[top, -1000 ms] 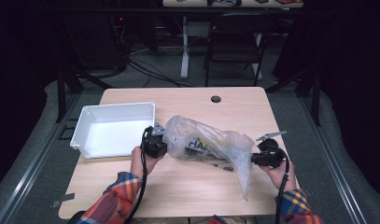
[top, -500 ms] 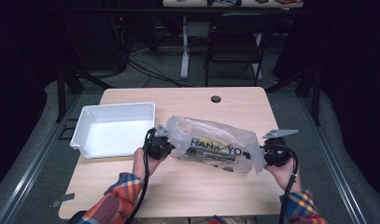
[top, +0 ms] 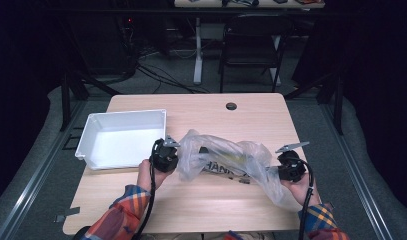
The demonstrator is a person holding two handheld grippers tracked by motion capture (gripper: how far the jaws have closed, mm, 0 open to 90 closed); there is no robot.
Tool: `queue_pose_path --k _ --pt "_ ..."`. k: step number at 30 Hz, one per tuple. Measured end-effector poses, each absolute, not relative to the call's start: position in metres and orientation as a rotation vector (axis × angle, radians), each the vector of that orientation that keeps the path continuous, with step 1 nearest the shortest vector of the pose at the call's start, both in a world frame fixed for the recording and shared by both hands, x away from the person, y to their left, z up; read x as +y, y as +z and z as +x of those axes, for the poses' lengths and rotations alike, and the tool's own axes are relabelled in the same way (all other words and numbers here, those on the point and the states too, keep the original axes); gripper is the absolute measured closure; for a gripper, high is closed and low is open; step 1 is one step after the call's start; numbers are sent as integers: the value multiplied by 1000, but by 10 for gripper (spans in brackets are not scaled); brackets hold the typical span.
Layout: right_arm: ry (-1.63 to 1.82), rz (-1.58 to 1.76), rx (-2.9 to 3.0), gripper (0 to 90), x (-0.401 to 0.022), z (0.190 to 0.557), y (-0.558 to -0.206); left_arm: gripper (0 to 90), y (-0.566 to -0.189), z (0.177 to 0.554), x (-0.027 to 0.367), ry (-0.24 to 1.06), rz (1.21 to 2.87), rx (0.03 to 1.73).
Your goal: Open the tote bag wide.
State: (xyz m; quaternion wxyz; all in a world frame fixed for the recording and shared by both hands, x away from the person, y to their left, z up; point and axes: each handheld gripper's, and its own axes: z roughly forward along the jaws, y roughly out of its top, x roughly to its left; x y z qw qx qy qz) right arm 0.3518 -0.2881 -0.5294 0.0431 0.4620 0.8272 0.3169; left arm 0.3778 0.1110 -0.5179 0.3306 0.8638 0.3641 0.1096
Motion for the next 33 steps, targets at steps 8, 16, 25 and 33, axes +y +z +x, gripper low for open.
queue_pose_path --k 8,16,25,33 --pt "786 1411 2480 874 -278 358 -542 900 -533 379 101 275 2346 955" --pt "805 1375 2500 615 -301 354 -522 899 -537 381 99 278 2351 961" --pt "853 1353 2451 497 -329 342 -492 898 -542 384 98 269 2373 973" --pt "1014 1273 2521 547 -301 343 -504 877 -543 384 95 254 2379 965"
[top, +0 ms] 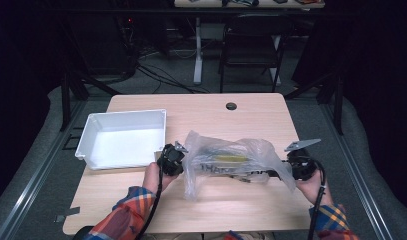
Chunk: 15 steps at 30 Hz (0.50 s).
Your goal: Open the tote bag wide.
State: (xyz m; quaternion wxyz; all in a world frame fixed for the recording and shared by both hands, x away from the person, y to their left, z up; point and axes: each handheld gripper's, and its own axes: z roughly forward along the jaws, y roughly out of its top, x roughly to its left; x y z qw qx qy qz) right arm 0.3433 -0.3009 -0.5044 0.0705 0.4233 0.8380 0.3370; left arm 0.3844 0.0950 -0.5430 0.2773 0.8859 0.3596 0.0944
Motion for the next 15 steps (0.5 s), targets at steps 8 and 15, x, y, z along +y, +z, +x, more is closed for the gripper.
queue_pose_path --k 8,15 --pt "958 1316 2499 887 -282 351 -526 690 -525 374 102 202 2359 928" --pt "925 1326 2501 899 -280 353 -532 452 -498 353 120 189 2308 908"
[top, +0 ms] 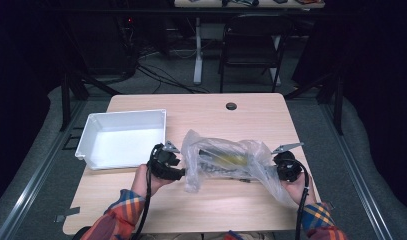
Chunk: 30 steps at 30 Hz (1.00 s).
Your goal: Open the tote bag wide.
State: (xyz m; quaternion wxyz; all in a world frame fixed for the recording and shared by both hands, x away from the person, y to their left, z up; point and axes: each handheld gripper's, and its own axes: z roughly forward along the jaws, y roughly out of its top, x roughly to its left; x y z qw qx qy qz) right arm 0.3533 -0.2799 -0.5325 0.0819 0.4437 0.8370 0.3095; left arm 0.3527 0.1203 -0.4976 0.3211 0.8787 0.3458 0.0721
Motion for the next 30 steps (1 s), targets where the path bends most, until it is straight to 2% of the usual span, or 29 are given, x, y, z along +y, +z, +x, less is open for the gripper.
queue_pose_path --k 4,10,15,20,23,25,30 --pt "904 1322 2503 899 -279 354 -533 408 -489 347 130 185 2281 911" --pt "897 1323 2504 899 -278 355 -534 403 -472 347 154 180 2193 945" --pt "879 1315 2501 899 -278 355 -533 398 -469 347 151 161 2154 927" --pt "868 1306 2502 899 -275 355 -534 409 -478 354 135 201 2151 931" --pt "869 1302 2503 899 -275 355 -534 516 -490 363 123 208 2170 944" --pt "863 1308 2509 900 -275 354 -534 537 -496 368 117 210 2184 948" --pt "828 1305 2529 900 -275 355 -537 762 -511 376 106 218 2212 948"
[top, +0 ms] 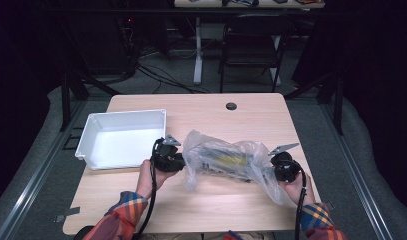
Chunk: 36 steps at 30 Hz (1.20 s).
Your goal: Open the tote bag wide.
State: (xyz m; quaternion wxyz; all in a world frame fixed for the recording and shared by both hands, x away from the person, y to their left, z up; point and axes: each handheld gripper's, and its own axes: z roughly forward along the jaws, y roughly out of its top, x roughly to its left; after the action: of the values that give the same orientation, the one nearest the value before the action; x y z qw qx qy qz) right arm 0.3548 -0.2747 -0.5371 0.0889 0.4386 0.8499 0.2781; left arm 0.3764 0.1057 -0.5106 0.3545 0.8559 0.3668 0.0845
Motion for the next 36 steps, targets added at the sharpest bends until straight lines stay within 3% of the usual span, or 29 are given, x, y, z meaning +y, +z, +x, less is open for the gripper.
queue_pose_path --k 6,17,19,20,21,26,36 --pt "793 1308 2535 900 -273 355 -541 893 -526 381 92 275 2301 935" --pt "683 1314 2547 897 -280 358 -546 898 -537 384 94 312 2358 973" --pt "676 1307 2559 756 -285 356 -540 897 -537 383 94 304 2359 966" --pt "676 1307 2559 756 -285 356 -540 897 -537 383 94 304 2359 966" --pt "702 1303 2566 677 -291 353 -532 896 -537 383 95 301 2344 966" --pt "727 1311 2588 545 -309 343 -511 895 -536 384 95 300 2334 967" --pt "758 1388 2546 507 -334 339 -505 894 -535 384 96 300 2326 959"
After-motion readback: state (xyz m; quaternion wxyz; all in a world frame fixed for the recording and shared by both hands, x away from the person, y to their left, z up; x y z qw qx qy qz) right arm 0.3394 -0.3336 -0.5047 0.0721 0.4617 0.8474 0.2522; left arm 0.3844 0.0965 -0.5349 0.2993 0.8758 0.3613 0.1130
